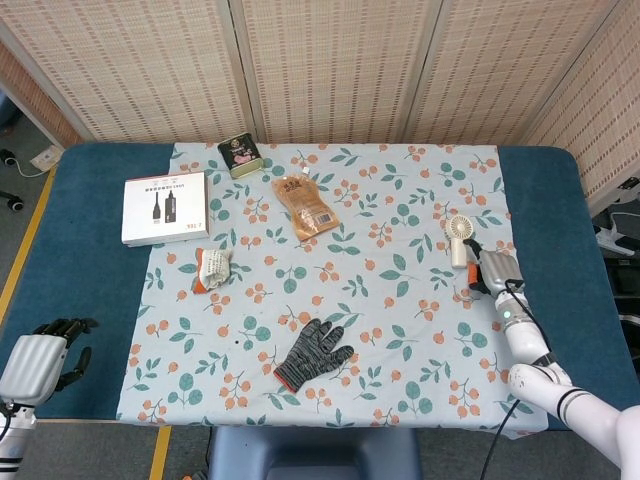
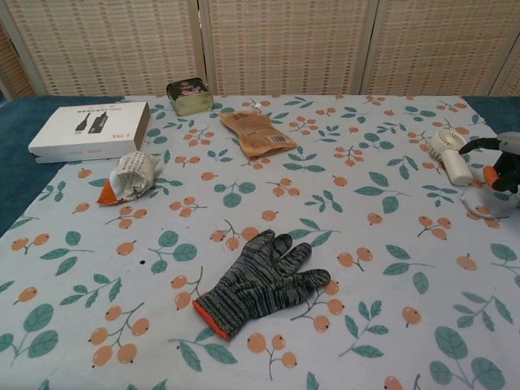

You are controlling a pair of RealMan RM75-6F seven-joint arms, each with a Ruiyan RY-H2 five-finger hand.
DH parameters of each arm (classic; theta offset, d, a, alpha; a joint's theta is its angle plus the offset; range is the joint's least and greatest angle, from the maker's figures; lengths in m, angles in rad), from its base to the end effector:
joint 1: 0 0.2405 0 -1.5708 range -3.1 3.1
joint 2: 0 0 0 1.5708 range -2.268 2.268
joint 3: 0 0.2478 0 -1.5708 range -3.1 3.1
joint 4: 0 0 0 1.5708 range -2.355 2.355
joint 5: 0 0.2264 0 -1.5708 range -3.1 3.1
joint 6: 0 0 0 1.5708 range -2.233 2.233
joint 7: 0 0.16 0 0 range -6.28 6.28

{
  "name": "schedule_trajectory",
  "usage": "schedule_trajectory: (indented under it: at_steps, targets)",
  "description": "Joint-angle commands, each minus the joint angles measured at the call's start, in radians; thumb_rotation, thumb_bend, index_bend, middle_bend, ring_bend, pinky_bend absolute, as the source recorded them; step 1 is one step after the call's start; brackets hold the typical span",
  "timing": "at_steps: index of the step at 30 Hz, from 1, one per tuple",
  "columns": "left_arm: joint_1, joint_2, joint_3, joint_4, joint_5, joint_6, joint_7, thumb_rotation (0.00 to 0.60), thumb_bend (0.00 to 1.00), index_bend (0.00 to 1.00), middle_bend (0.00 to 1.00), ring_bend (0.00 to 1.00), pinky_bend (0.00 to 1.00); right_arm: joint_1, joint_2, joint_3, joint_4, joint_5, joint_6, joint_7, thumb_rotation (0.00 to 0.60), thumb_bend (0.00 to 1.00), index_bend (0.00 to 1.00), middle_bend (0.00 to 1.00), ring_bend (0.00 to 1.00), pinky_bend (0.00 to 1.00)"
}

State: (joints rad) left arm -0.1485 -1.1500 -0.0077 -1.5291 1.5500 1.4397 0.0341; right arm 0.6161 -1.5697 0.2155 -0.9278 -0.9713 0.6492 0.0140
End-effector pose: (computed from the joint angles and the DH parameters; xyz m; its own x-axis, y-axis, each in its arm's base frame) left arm -0.3115 0.2089 0.1230 0.4837 0.0527 0.8736 0.8721 -0.1134 -0.4760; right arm -0.3352 -0.3986 0.0135 0.2683 -0.3885 0.8815 -0.9225 0.1601 0.3514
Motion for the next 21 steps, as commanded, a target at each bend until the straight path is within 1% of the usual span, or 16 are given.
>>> schedule_trajectory:
  at_steps: [1, 13, 21]
  targets:
    - [0.0, 0.0, 0.0, 0.0, 0.0, 0.0, 0.0, 0.6, 0.49, 0.33, 0.39, 0.33, 0.46, 0.0, -0.004, 0.0, 0.007, -0.002, -0.003, 0.003, 0.6, 0.69, 0.13, 0.84, 0.67, 0.73]
    - [0.0, 0.001, -0.001, 0.0, 0.001, 0.001, 0.0, 0.6, 0.49, 0.33, 0.39, 0.33, 0.46, -0.002, -0.016, 0.002, 0.026, -0.029, -0.006, 0.032, 0.6, 0.69, 0.13, 0.84, 0.67, 0.73]
    - [0.0, -0.001, -0.001, 0.002, 0.0, 0.001, 0.001, 0.6, 0.49, 0.33, 0.39, 0.33, 0.46, -0.009, 0.017, 0.002, -0.031, -0.058, 0.029, 0.024, 0.6, 0.69, 0.13, 0.84, 0.67, 0.73]
